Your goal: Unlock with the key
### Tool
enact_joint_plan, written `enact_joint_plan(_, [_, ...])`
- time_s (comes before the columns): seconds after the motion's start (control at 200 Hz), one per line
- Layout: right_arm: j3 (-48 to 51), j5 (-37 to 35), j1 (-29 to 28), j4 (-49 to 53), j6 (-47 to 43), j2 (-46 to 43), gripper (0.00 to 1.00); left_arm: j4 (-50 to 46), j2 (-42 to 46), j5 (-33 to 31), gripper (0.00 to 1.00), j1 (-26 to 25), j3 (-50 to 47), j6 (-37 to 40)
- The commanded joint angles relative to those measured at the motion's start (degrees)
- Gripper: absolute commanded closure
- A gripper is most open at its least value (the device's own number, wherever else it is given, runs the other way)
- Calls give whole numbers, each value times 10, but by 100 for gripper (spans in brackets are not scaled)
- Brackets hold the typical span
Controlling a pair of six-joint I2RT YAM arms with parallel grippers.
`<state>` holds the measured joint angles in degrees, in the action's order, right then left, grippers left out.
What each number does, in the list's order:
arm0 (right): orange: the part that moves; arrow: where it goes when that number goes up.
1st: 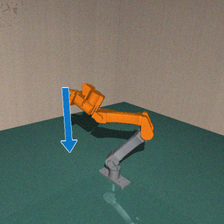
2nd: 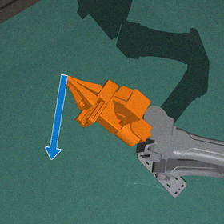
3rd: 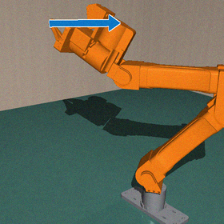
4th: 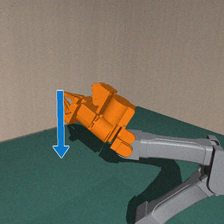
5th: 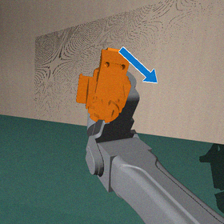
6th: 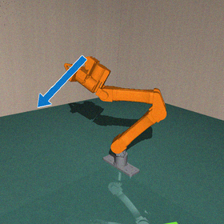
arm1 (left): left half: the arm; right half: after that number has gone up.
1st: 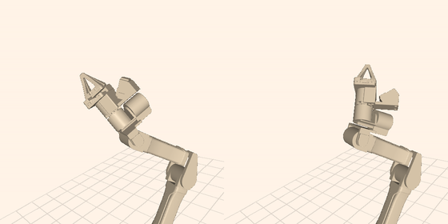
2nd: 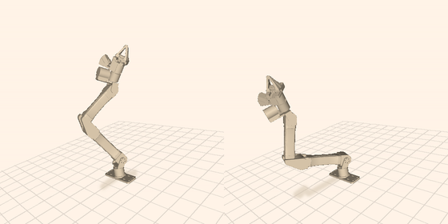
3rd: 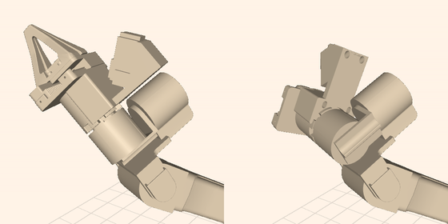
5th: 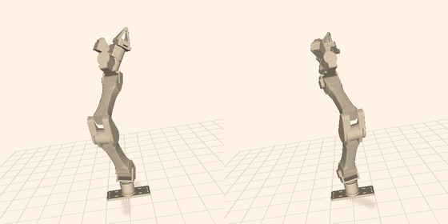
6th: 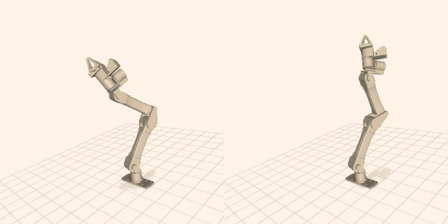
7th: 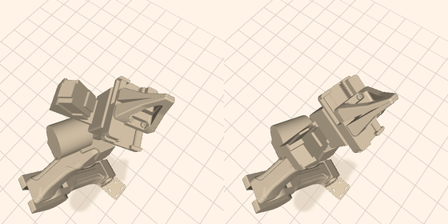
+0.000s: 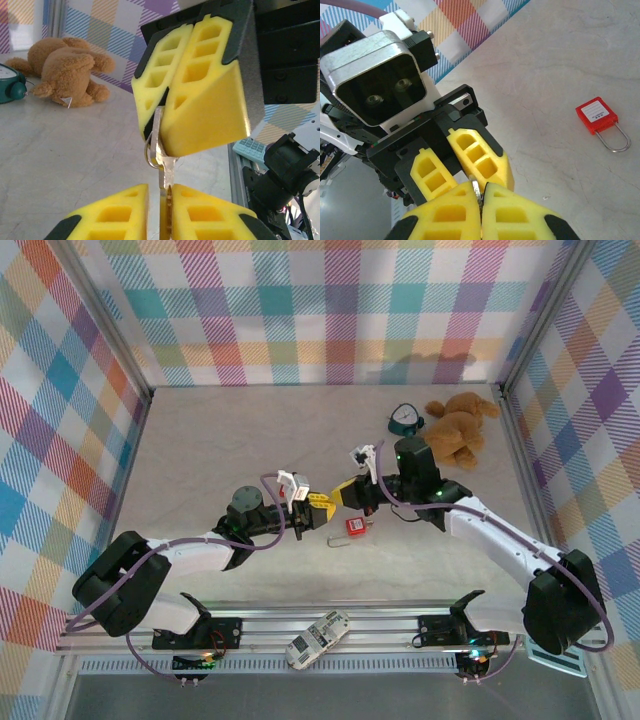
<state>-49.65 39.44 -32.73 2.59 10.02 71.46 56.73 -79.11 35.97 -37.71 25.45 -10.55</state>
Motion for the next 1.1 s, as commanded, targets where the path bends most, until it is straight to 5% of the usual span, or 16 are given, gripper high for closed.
enact_joint_plan(0.0, [-4, -2, -7, -13, 7, -26, 95, 28, -3, -5, 79, 3, 9, -1])
enact_joint_plan(0.215, [5, -66, -8, -10, 10, -49, 96, 25, 2, -21, 51, 3, 3, 1])
enact_joint_plan(0.47, [1, -148, -7, 2, 10, -79, 97, -76, 69, -66, 44, 3, -7, 38])
enact_joint_plan(0.59, [-8, -181, -7, 16, 1, -89, 97, -175, 126, -139, 39, 3, -4, 73])
enact_joint_plan(0.745, [-8, -192, -5, 25, -1, -91, 97, -273, 173, -324, 30, 4, 11, 81])
enact_joint_plan(0.845, [-3, -189, -5, 19, 7, -88, 97, -313, 144, -408, 20, 14, 47, 83])
enact_joint_plan(1.095, [11, -194, -6, 22, 13, -97, 97, -454, -49, -426, 21, 69, 227, 34])
